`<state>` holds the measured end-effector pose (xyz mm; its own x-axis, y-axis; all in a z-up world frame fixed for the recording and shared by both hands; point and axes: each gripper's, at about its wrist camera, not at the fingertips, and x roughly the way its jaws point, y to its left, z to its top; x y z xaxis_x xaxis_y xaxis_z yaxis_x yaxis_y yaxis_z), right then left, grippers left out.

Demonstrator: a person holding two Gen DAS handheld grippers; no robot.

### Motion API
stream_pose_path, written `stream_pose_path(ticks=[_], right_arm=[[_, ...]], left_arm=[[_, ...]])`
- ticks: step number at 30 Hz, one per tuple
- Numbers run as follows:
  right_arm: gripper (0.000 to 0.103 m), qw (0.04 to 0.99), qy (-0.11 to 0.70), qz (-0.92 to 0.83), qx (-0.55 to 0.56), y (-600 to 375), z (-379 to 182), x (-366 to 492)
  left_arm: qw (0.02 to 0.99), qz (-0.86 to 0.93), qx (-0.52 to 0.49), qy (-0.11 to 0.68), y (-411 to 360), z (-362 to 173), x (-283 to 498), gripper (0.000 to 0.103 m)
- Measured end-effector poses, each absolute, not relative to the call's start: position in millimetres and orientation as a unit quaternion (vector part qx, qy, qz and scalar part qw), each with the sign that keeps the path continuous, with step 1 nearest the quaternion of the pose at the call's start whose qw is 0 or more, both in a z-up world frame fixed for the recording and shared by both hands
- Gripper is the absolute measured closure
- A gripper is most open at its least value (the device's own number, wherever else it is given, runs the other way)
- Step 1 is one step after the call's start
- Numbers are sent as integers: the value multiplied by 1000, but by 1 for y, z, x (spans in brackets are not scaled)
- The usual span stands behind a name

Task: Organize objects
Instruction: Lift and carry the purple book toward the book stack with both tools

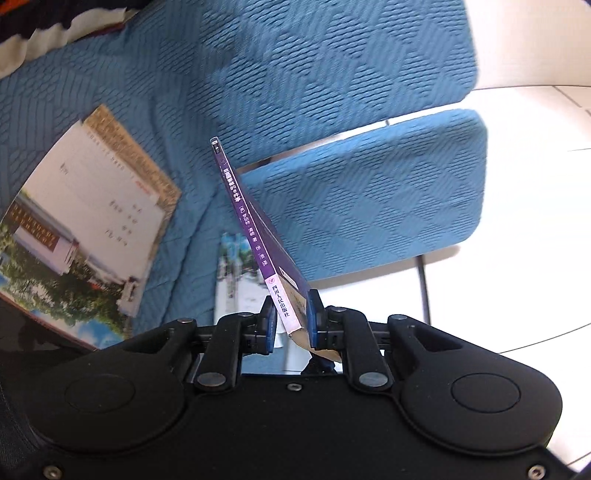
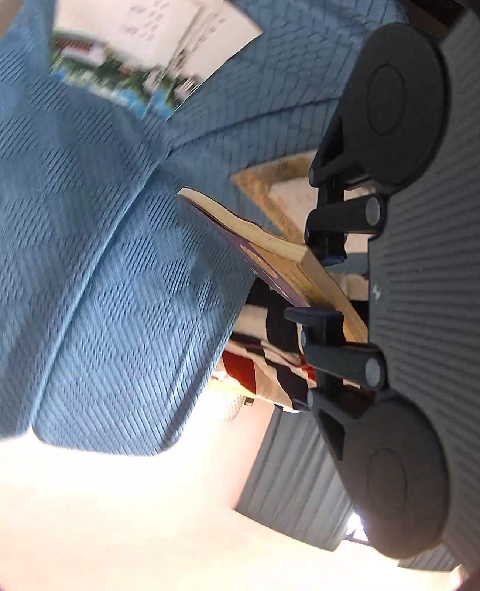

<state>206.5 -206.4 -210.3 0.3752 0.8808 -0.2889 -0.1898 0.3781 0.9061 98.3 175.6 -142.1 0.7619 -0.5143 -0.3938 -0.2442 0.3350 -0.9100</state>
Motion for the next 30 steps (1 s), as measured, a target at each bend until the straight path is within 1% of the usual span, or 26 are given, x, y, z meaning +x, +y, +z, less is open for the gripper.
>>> stream_pose_path(ticks=[6, 13, 17, 23, 30], right_arm=[[78, 729, 395, 387, 403, -193, -177, 200], [78, 737, 391, 391, 388, -170, -167, 190], [77, 734, 409, 388, 378, -153, -180, 185], [77, 737, 438, 378, 351, -128, -210, 181], [77, 740, 465, 362, 325, -115, -241, 179]], left_arm=[[750, -103, -572, 315, 194, -120, 91, 88], [739, -101, -589, 311, 217, -133, 76, 88], [729, -91, -598, 319, 232, -157, 66, 88], [696, -80, -625, 344, 252, -210, 61, 87], [676, -61, -631, 375, 259, -258, 63, 87]])
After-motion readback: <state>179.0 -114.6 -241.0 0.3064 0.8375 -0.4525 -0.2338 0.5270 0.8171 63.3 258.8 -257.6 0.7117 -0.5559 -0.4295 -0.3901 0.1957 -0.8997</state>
